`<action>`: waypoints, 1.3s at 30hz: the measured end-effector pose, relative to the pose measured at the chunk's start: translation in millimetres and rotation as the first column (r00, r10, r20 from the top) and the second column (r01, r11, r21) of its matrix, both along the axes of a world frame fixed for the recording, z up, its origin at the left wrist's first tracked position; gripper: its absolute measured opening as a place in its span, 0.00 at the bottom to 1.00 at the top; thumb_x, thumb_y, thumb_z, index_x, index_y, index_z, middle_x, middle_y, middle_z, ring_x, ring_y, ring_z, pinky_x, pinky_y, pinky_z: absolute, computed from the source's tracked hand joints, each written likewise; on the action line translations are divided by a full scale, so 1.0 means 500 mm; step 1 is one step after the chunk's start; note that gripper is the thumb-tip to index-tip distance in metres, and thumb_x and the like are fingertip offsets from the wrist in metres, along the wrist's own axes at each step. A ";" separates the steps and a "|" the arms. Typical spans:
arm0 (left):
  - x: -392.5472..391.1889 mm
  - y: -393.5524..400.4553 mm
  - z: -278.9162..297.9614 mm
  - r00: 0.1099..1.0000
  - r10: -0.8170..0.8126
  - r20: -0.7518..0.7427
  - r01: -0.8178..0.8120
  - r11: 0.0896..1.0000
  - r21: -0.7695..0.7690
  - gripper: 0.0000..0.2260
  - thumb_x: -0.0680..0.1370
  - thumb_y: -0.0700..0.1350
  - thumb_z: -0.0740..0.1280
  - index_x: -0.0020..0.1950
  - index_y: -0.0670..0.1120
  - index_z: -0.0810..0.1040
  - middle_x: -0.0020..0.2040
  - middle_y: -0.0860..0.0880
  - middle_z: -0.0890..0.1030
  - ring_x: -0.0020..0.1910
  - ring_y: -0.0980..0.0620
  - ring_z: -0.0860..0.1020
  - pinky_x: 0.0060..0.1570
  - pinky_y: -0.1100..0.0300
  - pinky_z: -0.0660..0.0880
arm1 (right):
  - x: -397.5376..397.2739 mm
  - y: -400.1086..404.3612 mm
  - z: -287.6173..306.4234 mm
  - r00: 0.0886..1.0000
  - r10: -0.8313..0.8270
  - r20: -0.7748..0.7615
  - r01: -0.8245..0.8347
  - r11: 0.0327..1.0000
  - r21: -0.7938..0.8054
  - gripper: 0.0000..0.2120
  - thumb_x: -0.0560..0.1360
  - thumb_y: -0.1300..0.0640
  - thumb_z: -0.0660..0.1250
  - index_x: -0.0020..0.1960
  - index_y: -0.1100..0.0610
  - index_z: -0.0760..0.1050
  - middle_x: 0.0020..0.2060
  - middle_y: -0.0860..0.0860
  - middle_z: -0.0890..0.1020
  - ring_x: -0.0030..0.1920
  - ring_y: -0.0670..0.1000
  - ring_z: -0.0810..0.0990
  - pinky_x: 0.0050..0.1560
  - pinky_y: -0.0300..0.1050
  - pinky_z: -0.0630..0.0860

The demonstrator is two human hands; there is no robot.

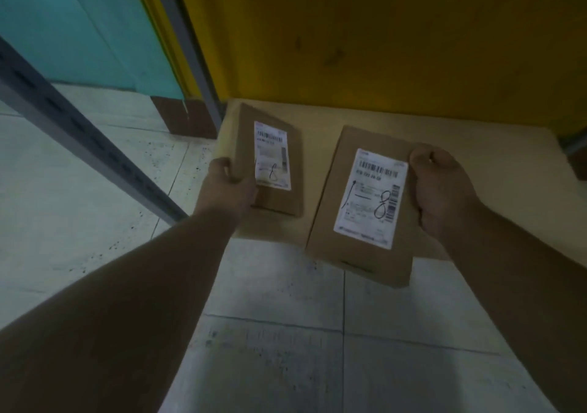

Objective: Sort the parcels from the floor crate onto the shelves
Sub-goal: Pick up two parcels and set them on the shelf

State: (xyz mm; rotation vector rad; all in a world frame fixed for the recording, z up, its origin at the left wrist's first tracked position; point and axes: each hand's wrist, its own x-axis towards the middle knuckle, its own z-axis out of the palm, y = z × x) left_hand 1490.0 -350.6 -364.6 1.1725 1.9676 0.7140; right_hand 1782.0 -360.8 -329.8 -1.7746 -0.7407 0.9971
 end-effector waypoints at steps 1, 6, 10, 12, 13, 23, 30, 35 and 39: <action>-0.001 0.011 -0.021 0.997 -0.018 -0.077 0.017 1.000 -0.014 0.25 0.75 0.54 0.65 0.71 0.51 0.67 0.58 0.47 0.75 0.53 0.44 0.76 0.54 0.46 0.76 | -0.001 0.010 -0.018 1.000 0.008 0.000 -0.008 1.000 0.021 0.13 0.82 0.50 0.61 0.62 0.53 0.78 0.51 0.52 0.84 0.51 0.55 0.83 0.52 0.54 0.81; 0.014 0.010 -0.041 0.780 -0.098 -0.617 0.100 0.994 -0.032 0.22 0.78 0.55 0.63 0.65 0.43 0.69 0.60 0.40 0.70 0.57 0.39 0.73 0.57 0.43 0.74 | -0.009 0.027 -0.066 0.999 0.055 -0.003 -0.054 0.996 0.065 0.15 0.83 0.51 0.62 0.67 0.53 0.75 0.57 0.53 0.82 0.53 0.54 0.82 0.51 0.49 0.79; 0.041 -0.023 0.005 0.671 -0.126 -0.731 0.281 0.955 0.093 0.22 0.77 0.54 0.62 0.67 0.44 0.70 0.66 0.39 0.70 0.63 0.39 0.70 0.61 0.45 0.70 | -0.013 0.015 -0.040 0.998 0.054 -0.033 -0.052 0.997 0.059 0.16 0.83 0.51 0.62 0.69 0.54 0.74 0.60 0.53 0.80 0.57 0.55 0.80 0.59 0.54 0.78; 0.066 -0.038 0.035 0.842 -0.136 -0.522 0.252 0.955 0.158 0.18 0.79 0.56 0.60 0.65 0.49 0.73 0.62 0.45 0.74 0.59 0.44 0.73 0.59 0.47 0.73 | -0.018 0.015 -0.028 0.998 0.066 -0.023 -0.064 0.995 0.076 0.17 0.83 0.51 0.61 0.70 0.54 0.73 0.59 0.52 0.80 0.55 0.53 0.80 0.54 0.49 0.78; 0.081 -0.046 0.044 0.929 -0.188 -0.320 0.240 0.962 0.131 0.16 0.80 0.57 0.60 0.64 0.52 0.75 0.60 0.48 0.76 0.57 0.47 0.75 0.58 0.48 0.75 | -0.020 0.015 -0.028 0.998 0.069 -0.014 -0.067 0.993 0.092 0.17 0.83 0.50 0.61 0.70 0.53 0.73 0.59 0.52 0.80 0.54 0.53 0.81 0.53 0.49 0.78; 0.169 -0.023 0.059 0.975 -0.012 0.221 -0.004 0.997 0.072 0.13 0.79 0.62 0.58 0.59 0.60 0.73 0.50 0.54 0.80 0.51 0.47 0.78 0.60 0.43 0.75 | -0.041 -0.076 -0.020 0.883 0.433 -0.181 -0.448 0.893 -0.049 0.36 0.77 0.56 0.72 0.79 0.47 0.58 0.63 0.54 0.80 0.53 0.52 0.83 0.39 0.47 0.81; 0.151 -0.052 0.028 0.955 -0.266 -0.133 0.277 0.958 0.071 0.18 0.81 0.57 0.59 0.68 0.52 0.72 0.58 0.50 0.76 0.55 0.48 0.76 0.61 0.48 0.73 | -0.001 -0.052 -0.046 0.970 0.220 0.106 -0.216 0.975 -0.045 0.26 0.77 0.56 0.72 0.73 0.49 0.68 0.50 0.54 0.83 0.45 0.54 0.85 0.43 0.49 0.84; 0.093 -0.120 -0.033 0.702 -0.461 -0.542 0.565 0.824 0.030 0.13 0.78 0.49 0.63 0.62 0.51 0.76 0.60 0.47 0.76 0.59 0.44 0.74 0.60 0.47 0.74 | -0.036 -0.038 -0.104 0.976 0.205 0.079 -0.190 0.969 -0.157 0.19 0.77 0.58 0.71 0.67 0.54 0.74 0.53 0.51 0.83 0.45 0.49 0.82 0.35 0.41 0.79; 0.067 -0.133 -0.051 0.663 -0.467 -0.584 0.603 0.797 0.047 0.17 0.77 0.48 0.66 0.66 0.51 0.75 0.63 0.48 0.76 0.62 0.45 0.74 0.60 0.50 0.74 | -0.067 -0.023 -0.137 0.607 0.417 0.677 -0.158 0.897 -0.412 0.17 0.76 0.43 0.67 0.58 0.55 0.77 0.54 0.54 0.80 0.51 0.55 0.77 0.50 0.46 0.75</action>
